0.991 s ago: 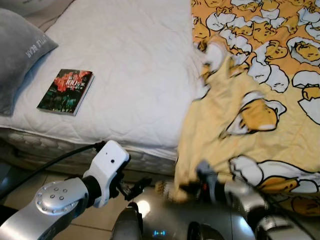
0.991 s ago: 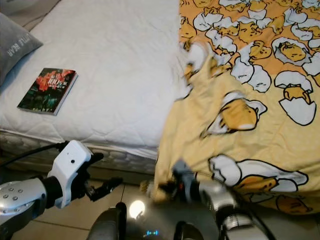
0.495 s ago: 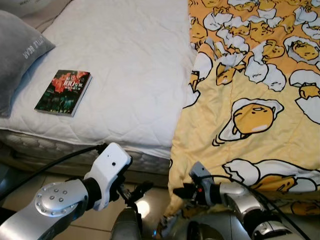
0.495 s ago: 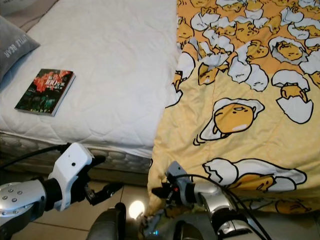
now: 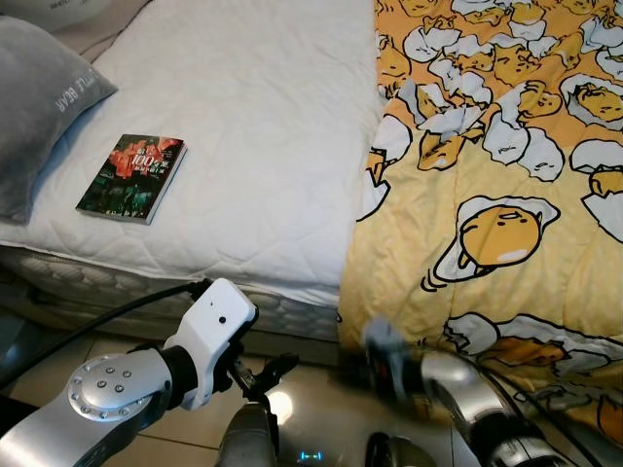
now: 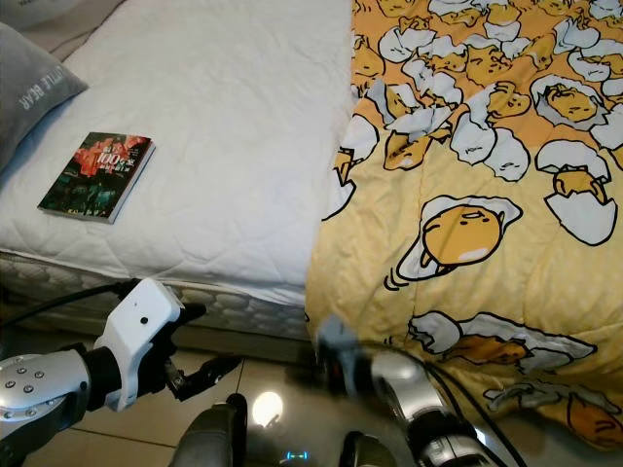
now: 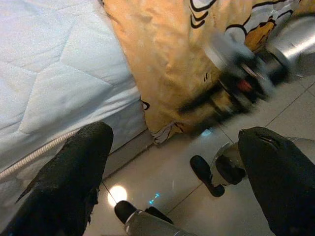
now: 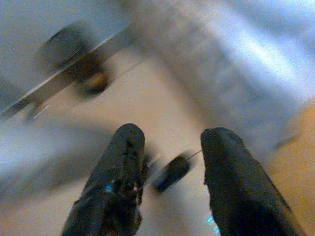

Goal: Clean up the room

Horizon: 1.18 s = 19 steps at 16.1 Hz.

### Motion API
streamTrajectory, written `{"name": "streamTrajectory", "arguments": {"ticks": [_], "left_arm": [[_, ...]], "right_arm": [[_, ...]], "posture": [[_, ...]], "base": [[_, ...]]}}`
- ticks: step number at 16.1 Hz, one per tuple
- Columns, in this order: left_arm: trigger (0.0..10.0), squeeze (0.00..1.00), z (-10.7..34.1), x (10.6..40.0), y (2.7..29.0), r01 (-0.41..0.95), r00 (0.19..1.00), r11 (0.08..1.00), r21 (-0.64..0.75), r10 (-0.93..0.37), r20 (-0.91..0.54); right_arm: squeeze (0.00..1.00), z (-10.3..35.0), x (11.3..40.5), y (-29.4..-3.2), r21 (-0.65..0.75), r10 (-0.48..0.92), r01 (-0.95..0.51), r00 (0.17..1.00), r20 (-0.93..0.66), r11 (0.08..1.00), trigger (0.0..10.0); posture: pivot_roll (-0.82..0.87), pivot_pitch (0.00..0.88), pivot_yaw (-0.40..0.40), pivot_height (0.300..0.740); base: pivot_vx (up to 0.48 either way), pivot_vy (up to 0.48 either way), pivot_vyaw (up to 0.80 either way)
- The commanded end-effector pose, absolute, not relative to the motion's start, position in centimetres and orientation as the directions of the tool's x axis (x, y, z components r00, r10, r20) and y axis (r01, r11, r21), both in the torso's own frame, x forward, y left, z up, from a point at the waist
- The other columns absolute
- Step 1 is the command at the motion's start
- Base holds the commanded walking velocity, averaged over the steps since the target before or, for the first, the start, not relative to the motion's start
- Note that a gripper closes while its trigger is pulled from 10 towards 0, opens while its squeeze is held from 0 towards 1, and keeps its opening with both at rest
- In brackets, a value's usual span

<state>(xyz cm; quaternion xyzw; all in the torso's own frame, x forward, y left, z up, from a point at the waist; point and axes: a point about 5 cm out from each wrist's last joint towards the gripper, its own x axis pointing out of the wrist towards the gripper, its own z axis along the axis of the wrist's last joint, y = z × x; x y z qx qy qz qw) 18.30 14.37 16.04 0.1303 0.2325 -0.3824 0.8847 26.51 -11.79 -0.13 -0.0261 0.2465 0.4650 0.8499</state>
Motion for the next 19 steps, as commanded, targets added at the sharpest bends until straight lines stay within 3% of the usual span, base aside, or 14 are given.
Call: {"name": "streamTrajectory", "arguments": {"ticks": [1,3,4,5,8,9,12,14,15,16,18,19], "left_arm": [[10.0,0.13,16.0,18.1,14.0,0.755,0.581,0.655,0.046,-0.633,-0.512],[10.0,0.12,15.9,18.1,14.0,0.757,0.577,0.651,0.046,-0.636,-0.512],[10.0,0.13,15.9,18.1,13.9,0.760,0.574,0.648,0.044,-0.639,-0.512],[10.0,0.13,15.9,18.1,13.8,0.763,0.571,0.645,0.042,-0.642,-0.511],[10.0,0.12,16.0,18.2,13.8,0.766,0.568,0.641,0.043,-0.645,-0.511],[10.0,0.13,16.0,18.1,13.8,0.767,0.567,0.640,0.043,-0.646,-0.511],[10.0,0.13,16.1,18.0,13.6,0.769,0.566,0.638,0.043,-0.648,-0.509],[10.0,0.12,16.1,17.8,13.5,0.770,0.564,0.637,0.040,-0.650,-0.510],[10.0,0.12,16.1,17.6,13.6,0.771,0.563,0.636,0.040,-0.649,-0.511],[10.0,0.13,16.1,17.6,13.6,0.770,0.563,0.636,0.041,-0.649,-0.512],[10.0,0.13,16.4,17.3,13.8,0.769,0.566,0.638,0.045,-0.645,-0.513],[10.0,0.13,16.5,17.1,13.9,0.769,0.565,0.637,0.048,-0.643,-0.518]], "right_arm": [[1.00,0.6,27.8,-11.9,0.145,0.708,-0.721,0.587,-0.393,0.677,10.0],[1.00,1.4,29.1,-11.7,0.134,0.627,-0.624,0.699,-0.345,0.770,10.0],[1.00,2.2,30.5,-11.3,0.114,0.507,-0.499,0.803,-0.313,0.859,10.0],[1.00,2.8,31.3,-10.9,0.083,0.416,-0.411,0.857,-0.304,0.908,10.0],[1.00,3.5,32.6,-10.3,-0.079,0.240,-0.282,0.911,-0.336,0.956,10.0],[0.00,3.6,32.8,-9.9,-0.144,0.203,-0.265,0.916,-0.346,0.953,10.0],[0.00,3.2,32.9,-9.3,-0.283,0.137,-0.266,0.904,-0.406,0.921,10.0],[0.00,2.5,32.4,-8.9,-0.278,0.144,-0.305,0.866,-0.479,0.911,10.0],[0.00,2.2,32.3,-8.9,-0.299,0.133,-0.316,0.854,-0.502,0.900,8.1],[0.00,2.2,32.3,-9.1,-0.317,0.121,-0.314,0.854,-0.507,0.895,4.8],[0.00,2.2,32.5,-10.1,-0.378,0.070,-0.298,0.856,-0.512,0.877,0.0],[0.00,2.4,32.7,-10.5,-0.381,0.054,-0.284,0.857,-0.512,0.880,0.0]], "posture": [[0.34,0.193,0.051,0.740],[0.34,0.195,0.054,0.740],[0.34,0.196,0.058,0.740],[0.34,0.198,0.065,0.740],[0.34,0.198,0.068,0.740],[0.35,0.197,0.066,0.740],[0.35,0.198,0.064,0.740],[0.36,0.200,0.061,0.740],[0.37,0.201,0.055,0.740],[0.37,0.201,0.055,0.740],[0.40,0.196,0.061,0.740],[0.40,0.199,0.066,0.740]], "base": [[0.000,0.000,0.00],[0.000,0.000,0.00],[0.000,0.000,0.00],[0.000,0.000,0.00],[0.000,0.000,0.00],[0.000,0.000,0.00],[0.000,0.000,0.00],[0.000,0.000,0.00],[0.000,0.000,0.00],[0.000,0.000,0.00],[0.000,0.000,0.00],[0.000,0.000,0.00]]}}
